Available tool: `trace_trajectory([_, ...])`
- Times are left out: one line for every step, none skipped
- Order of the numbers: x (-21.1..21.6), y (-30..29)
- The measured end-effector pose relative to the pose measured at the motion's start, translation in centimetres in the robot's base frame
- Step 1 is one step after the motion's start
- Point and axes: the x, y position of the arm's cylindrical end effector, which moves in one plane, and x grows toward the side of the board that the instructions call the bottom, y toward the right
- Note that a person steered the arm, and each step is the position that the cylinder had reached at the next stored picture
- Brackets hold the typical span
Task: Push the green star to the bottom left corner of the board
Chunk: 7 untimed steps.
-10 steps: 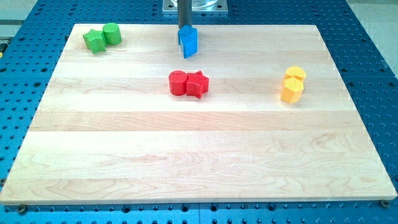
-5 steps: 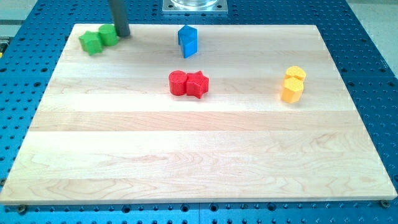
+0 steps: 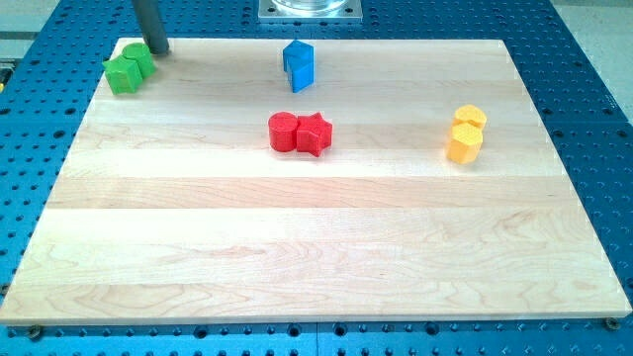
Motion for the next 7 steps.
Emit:
trace_trajectory([2.0,-2.2])
trace_trajectory([6.3,-2.2])
trace_trajectory([10.7,-2.0])
trace_trajectory([8.5,-1.2])
trace_trajectory([13.3,-3.3])
trace_trajectory([22.7,-0.7])
trace_trajectory([29.9,1.1])
